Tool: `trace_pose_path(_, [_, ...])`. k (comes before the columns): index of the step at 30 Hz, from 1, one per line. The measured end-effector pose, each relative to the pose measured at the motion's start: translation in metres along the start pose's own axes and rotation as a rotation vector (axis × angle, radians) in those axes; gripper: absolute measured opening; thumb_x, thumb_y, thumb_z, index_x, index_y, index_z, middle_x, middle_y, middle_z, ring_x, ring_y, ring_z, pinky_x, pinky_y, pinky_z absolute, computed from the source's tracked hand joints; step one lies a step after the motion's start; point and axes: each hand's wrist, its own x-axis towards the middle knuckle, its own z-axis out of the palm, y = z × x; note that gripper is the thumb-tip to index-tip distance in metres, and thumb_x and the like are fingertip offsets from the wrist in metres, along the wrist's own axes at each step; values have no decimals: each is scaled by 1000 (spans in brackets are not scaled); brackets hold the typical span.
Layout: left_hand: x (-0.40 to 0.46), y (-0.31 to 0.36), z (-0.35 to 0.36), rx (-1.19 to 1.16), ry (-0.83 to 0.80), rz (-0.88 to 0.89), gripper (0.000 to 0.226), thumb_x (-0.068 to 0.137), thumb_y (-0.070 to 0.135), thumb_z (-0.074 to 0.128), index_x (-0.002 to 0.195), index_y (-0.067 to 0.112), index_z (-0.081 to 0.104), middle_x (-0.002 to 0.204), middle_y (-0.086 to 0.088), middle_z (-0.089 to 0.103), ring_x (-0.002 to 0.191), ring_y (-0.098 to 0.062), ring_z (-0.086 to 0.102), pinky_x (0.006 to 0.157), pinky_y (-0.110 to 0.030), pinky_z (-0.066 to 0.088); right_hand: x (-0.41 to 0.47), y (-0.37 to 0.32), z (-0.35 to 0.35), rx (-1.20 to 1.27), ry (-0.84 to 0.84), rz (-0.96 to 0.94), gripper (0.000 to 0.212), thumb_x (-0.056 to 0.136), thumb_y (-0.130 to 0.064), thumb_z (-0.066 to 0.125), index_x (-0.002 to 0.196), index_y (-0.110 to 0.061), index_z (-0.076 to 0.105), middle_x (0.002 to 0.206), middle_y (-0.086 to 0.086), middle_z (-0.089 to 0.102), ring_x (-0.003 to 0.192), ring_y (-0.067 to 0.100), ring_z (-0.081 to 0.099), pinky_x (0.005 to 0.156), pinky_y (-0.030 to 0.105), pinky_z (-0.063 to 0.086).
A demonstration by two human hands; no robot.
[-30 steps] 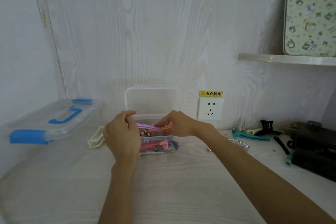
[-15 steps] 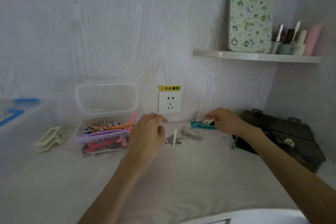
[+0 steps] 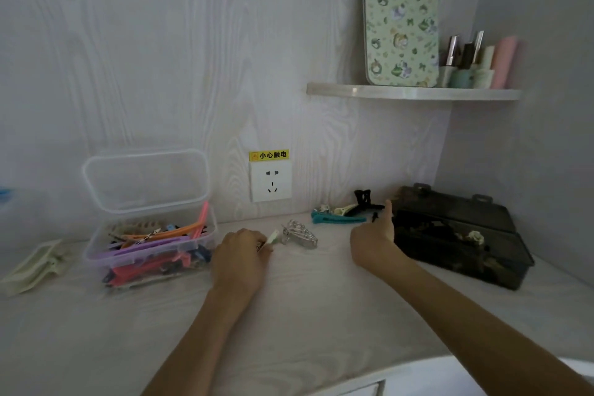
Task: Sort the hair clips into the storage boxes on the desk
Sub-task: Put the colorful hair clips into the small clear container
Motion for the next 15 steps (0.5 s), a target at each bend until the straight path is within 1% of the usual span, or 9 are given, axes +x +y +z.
trace_pose_path(1, [-1, 0, 0, -43, 17, -29, 22, 88, 35, 57, 103, 26, 70, 103, 2, 71, 102, -22, 62, 79, -32, 50, -1, -3, -1, 74, 43, -8, 40, 95, -23, 36, 132, -12, 46, 134, 9, 52, 127, 32, 42, 114, 58, 9])
trace_pose_path(2, [-1, -1, 0, -72, 31, -51, 22, 88, 34, 58, 104, 27, 70, 104, 3, 71, 103, -21, 62, 80, -32, 50, -3, -5, -1, 167, 93, -12, 36, 93, -18, 38, 128, -12, 49, 128, 7, 55, 120, 29, 48, 111, 52, 23])
trace_pose_path(3, [-1, -2, 1, -86, 38, -66, 22, 88, 33, 58, 105, 27, 70, 105, 4, 71, 103, -20, 62, 81, -32, 50, -6, -6, 0, 262, 143, -8, 34, 93, -14, 40, 126, -11, 49, 126, 8, 55, 117, 27, 49, 102, 44, 34])
trace_pose_path(4, [-1, -3, 2, -83, 44, -73, 21, 89, 33, 56, 104, 26, 70, 105, 4, 70, 102, -19, 62, 80, -32, 50, -7, -6, 3, 350, 194, -3, 33, 93, -11, 40, 125, -10, 48, 127, 9, 54, 117, 26, 49, 95, 38, 39])
trace_pose_path(5, [-1, -3, 2, -69, 52, -76, 21, 91, 32, 54, 103, 25, 69, 105, 4, 70, 101, -19, 62, 79, -32, 49, -8, -8, 7, 426, 241, 1, 33, 93, -9, 40, 125, -9, 48, 128, 11, 53, 118, 26, 47, 92, 35, 41])
trace_pose_path(8, [1, -2, 0, -83, 165, -48, 22, 95, 29, 47, 104, 18, 64, 99, -4, 70, 95, -26, 62, 72, -35, 48, -7, -11, 22, 664, 361, -31, 38, 93, -7, 37, 129, -8, 45, 135, 13, 46, 126, 27, 39, 101, 38, 36])
trace_pose_path(11, [1, 7, -3, -169, 307, 65, 19, 97, 25, 42, 104, 14, 56, 88, -9, 66, 82, -28, 61, 64, -36, 45, -5, -15, 27, 819, 420, -106, 47, 92, -9, 36, 139, -17, 39, 148, 9, 31, 138, 27, 23, 110, 41, 25])
trace_pose_path(13, [1, 20, -2, -219, 271, 189, 17, 98, 27, 40, 106, 17, 52, 91, -2, 64, 82, -21, 59, 66, -33, 45, -3, -17, 27, 839, 441, -166, 49, 91, -10, 37, 140, -19, 37, 155, 6, 17, 144, 25, 10, 115, 42, 13])
trace_pose_path(15, [-1, 34, 2, -226, 149, 344, 19, 99, 29, 36, 108, 20, 50, 102, 4, 62, 91, -15, 58, 74, -26, 43, 2, -19, 26, 852, 462, -202, 48, 90, -9, 38, 138, -15, 35, 158, 2, 11, 146, 22, 2, 118, 44, 3])
